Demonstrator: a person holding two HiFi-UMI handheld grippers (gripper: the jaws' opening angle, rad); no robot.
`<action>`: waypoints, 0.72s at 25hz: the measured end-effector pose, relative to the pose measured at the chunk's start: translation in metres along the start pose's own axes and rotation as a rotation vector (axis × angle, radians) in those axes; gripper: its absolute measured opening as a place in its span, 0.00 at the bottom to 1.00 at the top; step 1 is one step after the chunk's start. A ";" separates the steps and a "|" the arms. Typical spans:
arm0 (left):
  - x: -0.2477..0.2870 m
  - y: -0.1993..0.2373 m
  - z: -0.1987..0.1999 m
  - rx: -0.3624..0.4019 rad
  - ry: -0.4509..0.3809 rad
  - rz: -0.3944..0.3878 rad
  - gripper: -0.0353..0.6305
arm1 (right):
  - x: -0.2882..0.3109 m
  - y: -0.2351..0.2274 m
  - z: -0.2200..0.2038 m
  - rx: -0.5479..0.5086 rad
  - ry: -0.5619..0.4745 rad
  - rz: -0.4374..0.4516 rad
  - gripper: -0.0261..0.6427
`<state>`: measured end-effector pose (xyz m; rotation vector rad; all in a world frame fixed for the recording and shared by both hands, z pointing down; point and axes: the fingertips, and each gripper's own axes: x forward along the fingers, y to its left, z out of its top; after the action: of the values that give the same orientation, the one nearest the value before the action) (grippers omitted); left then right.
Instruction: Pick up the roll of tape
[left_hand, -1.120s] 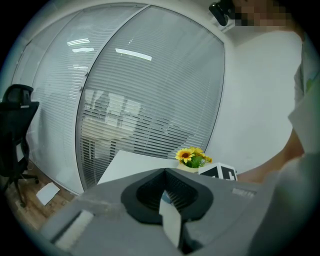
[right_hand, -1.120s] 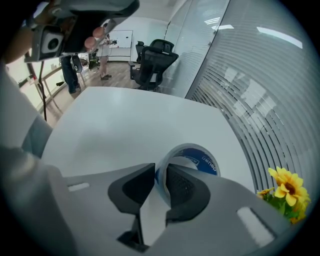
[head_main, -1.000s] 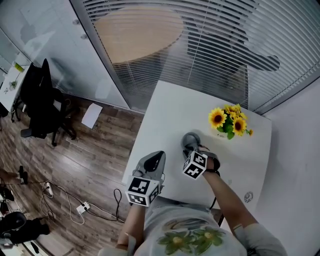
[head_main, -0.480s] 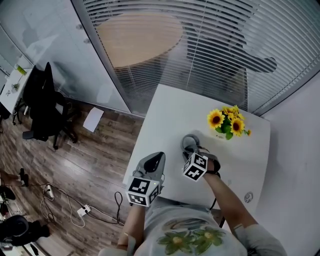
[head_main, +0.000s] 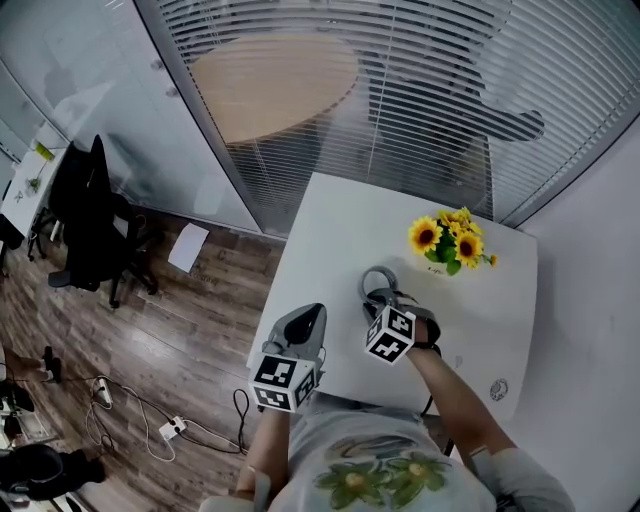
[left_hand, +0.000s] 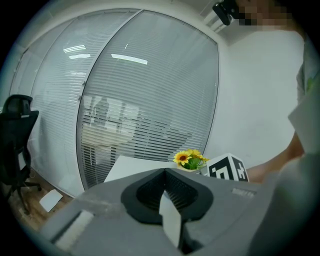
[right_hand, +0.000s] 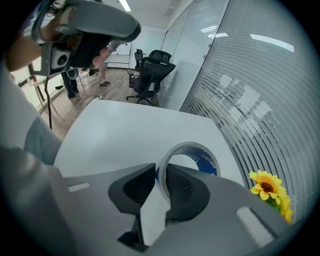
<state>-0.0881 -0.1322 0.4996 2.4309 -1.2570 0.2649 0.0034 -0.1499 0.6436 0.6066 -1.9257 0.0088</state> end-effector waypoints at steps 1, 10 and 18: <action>0.000 -0.001 0.000 0.002 0.002 -0.001 0.06 | -0.003 0.000 0.001 0.002 -0.006 -0.003 0.14; 0.000 -0.011 0.002 0.022 -0.003 -0.015 0.06 | -0.029 -0.002 0.012 0.028 -0.068 -0.041 0.14; -0.001 -0.021 0.000 0.034 0.000 -0.025 0.06 | -0.052 -0.002 0.019 0.034 -0.127 -0.070 0.14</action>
<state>-0.0713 -0.1205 0.4934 2.4736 -1.2304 0.2817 0.0033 -0.1354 0.5900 0.7123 -2.0294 -0.0427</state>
